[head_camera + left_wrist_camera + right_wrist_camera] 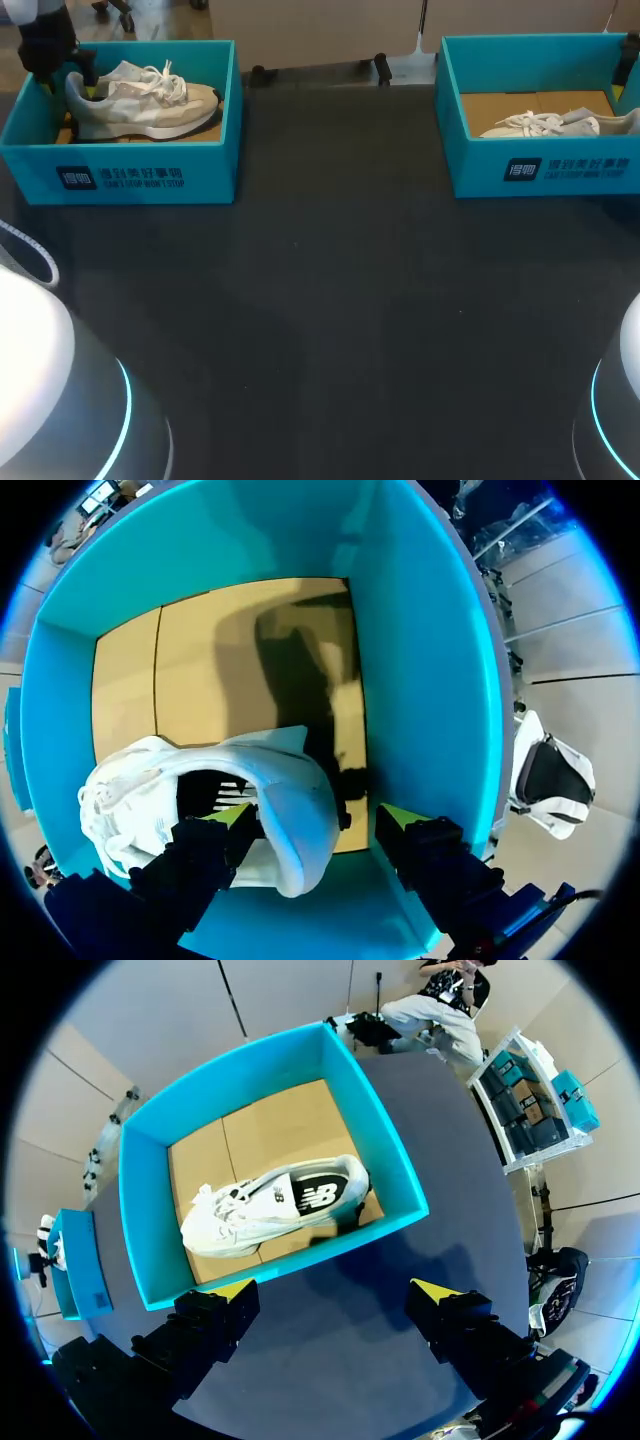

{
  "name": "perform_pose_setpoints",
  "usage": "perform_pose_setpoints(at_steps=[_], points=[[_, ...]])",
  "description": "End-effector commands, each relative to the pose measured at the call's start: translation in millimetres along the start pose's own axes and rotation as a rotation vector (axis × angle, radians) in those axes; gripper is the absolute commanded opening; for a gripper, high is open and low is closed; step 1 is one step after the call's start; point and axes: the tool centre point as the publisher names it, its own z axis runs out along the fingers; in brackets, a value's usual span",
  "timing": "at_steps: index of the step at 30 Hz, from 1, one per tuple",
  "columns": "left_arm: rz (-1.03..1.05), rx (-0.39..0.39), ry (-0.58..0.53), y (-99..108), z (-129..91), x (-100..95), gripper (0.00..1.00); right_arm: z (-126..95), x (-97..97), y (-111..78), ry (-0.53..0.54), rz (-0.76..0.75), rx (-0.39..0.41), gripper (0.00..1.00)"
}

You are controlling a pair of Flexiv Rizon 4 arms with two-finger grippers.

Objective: Take the shoe out of the shoebox, open the shoe tongue, remove and reinsert the insole, then place the shoe into the shoebox

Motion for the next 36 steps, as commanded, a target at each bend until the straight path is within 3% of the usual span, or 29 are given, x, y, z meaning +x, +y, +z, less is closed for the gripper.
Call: perform_pose_setpoints(at_steps=[1, 7, 13, 21, 26, 32, 36], points=[[-0.001, 0.018, -0.006, 5.6, 7.7, 2.4, 0.80, 0.2, 0.2, -0.3, 0.000, 0.000, -0.001, 1.00], [-0.017, 0.030, -0.001, 6.6, 17.2, 3.9, 0.69, 0.2, 0.2, -0.3, 0.000, 0.000, -0.001, 1.00], [-0.026, 0.045, 0.008, 5.5, 24.2, 6.5, 0.67, 0.2, 0.2, -0.3, 0.000, 0.000, -0.001, 1.00], [-0.036, 0.061, 0.030, 9.7, 31.5, 9.0, 0.49, 0.2, 0.2, -0.3, 0.000, 0.000, -0.001, 1.00], [-0.029, 0.063, 0.043, 10.7, 31.7, 10.7, 0.44, 0.2, 0.2, -0.3, 0.000, 0.000, -0.001, 1.00], [-0.031, 0.072, 0.062, 10.5, 31.1, 12.6, 0.27, 0.2, 0.2, -0.3, 0.000, 0.000, -0.001, 1.00], [-0.008, 0.066, 0.069, 10.1, 24.8, 14.2, 0.09, 0.2, 0.2, -0.3, 0.000, 0.000, -0.001, 1.00]])
